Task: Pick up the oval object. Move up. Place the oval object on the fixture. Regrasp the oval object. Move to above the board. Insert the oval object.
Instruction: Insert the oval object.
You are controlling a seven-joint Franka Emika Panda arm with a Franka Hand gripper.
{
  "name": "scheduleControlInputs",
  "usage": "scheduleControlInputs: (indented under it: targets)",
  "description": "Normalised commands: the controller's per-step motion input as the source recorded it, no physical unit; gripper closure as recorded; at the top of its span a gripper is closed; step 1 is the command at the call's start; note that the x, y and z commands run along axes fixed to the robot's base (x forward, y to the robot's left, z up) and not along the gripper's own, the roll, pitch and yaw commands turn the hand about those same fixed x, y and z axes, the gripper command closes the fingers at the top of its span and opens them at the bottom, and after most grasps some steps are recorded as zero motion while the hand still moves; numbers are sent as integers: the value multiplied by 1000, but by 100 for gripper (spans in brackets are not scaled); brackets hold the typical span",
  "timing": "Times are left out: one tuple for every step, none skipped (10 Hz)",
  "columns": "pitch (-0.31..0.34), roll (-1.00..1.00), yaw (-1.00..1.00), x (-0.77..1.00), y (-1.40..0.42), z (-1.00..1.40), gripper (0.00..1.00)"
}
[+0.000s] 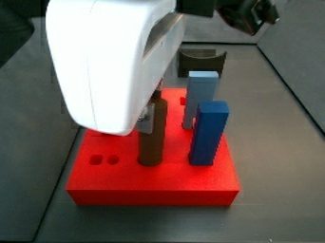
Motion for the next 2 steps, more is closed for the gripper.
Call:
scheduleControlInputs:
  targets:
    - [-44, 0, 0, 0, 0, -34, 100]
    - [-13, 13, 0, 0, -17, 0, 100]
